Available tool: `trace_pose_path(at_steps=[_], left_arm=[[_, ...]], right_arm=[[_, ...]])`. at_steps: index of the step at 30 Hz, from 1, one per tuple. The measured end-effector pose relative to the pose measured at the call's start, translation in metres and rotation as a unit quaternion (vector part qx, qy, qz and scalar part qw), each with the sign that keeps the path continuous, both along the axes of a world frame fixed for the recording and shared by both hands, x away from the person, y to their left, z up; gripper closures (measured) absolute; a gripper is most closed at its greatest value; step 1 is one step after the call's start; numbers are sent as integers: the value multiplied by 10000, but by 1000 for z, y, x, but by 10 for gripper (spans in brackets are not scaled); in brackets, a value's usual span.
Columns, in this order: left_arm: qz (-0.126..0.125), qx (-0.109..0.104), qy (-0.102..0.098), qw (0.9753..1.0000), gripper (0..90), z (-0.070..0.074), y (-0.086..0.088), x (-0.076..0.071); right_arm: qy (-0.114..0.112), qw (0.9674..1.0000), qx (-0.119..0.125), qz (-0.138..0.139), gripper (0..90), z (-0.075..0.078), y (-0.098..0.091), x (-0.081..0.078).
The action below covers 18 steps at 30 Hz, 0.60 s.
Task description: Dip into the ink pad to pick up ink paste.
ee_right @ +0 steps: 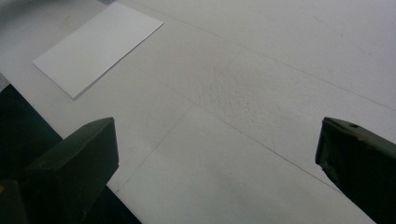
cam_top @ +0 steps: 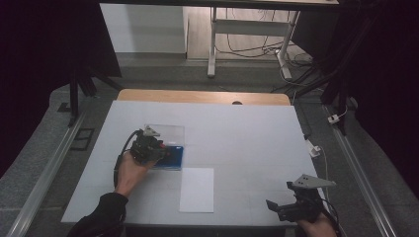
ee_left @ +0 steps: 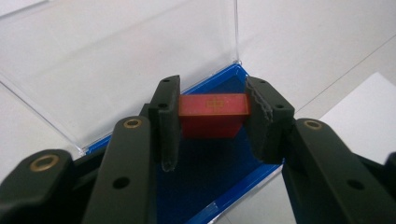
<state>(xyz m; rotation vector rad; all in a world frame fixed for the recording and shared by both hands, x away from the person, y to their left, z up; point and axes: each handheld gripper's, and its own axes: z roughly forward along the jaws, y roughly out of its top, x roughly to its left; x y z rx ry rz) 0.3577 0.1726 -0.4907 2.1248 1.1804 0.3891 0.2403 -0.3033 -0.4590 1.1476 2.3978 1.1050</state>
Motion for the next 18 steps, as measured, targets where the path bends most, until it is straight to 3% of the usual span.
trace_pose_path(at_steps=[10, 18], left_arm=[[18, 118, 191, 9997, 584, -7, -2, 3], [72, -16, 271, 9996, 586, -9, 0, 5]], right_arm=[[2, 10000, 3, 1, 0, 0, 0, 0], [-3, 10000, 0, 3, 0, 0, 0, 0]])
